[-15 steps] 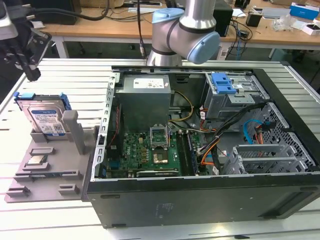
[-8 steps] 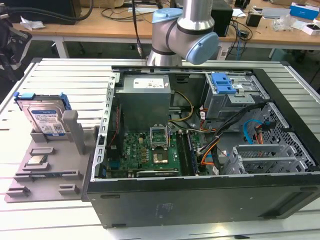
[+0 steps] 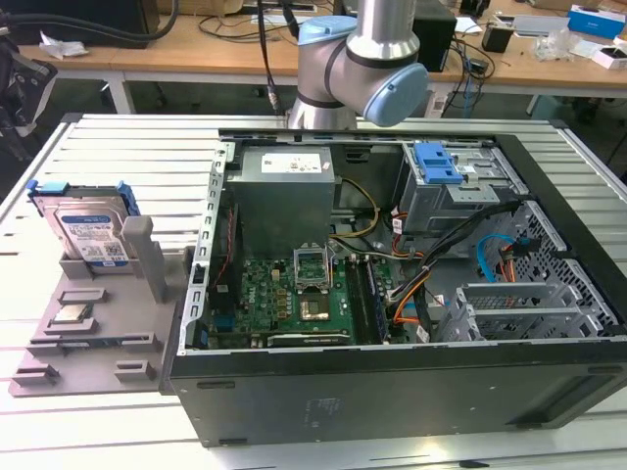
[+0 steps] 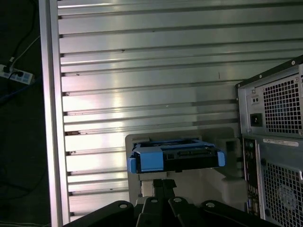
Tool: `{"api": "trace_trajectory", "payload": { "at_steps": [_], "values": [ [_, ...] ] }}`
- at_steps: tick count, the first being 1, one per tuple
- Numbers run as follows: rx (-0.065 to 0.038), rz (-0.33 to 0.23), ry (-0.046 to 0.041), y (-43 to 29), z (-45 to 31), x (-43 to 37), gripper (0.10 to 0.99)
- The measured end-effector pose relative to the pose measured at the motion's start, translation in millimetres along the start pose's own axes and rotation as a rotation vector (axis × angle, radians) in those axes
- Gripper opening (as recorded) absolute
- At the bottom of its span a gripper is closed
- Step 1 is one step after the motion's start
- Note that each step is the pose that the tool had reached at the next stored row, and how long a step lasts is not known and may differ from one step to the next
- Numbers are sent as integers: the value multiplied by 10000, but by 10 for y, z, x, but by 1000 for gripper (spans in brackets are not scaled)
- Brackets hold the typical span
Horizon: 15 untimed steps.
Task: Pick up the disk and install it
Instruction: 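Reach for the disk, then pick up the disk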
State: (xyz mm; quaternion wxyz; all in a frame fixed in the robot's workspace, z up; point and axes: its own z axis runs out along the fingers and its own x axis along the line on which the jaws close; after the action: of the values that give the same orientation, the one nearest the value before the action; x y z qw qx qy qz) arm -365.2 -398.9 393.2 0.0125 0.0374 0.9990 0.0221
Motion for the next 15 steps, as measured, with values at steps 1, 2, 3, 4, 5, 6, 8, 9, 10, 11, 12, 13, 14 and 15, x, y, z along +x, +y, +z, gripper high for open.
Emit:
{"api": "trace_trajectory", "payload": {
  "at_steps": [1, 2, 3, 4, 5, 6, 8, 9, 10, 11, 12, 13, 14, 15],
  "values": [
    [1, 0, 0, 0, 0, 0, 106],
    [1, 0, 0, 0, 0, 0, 106],
    [1, 0, 0, 0, 0, 1, 106],
    [0, 0, 0, 0, 0, 1, 106],
    [0, 1, 0, 0, 0, 1, 106],
    [1, 0, 0, 0, 0, 1, 106],
    [0, 0, 0, 0, 0, 2, 106],
    [1, 0, 0, 0, 0, 2, 106],
    [1, 0, 0, 0, 0, 2, 106],
    [1, -5, 0, 0, 0, 2, 106],
    [-2, -108, 5, 0, 0, 3, 106],
    [-6, -286, 14, 0, -1, 3, 106],
    [-12, -550, 25, 0, 0, 3, 106],
    [-16, -670, 30, 0, 0, 3, 106]
  ]
}}
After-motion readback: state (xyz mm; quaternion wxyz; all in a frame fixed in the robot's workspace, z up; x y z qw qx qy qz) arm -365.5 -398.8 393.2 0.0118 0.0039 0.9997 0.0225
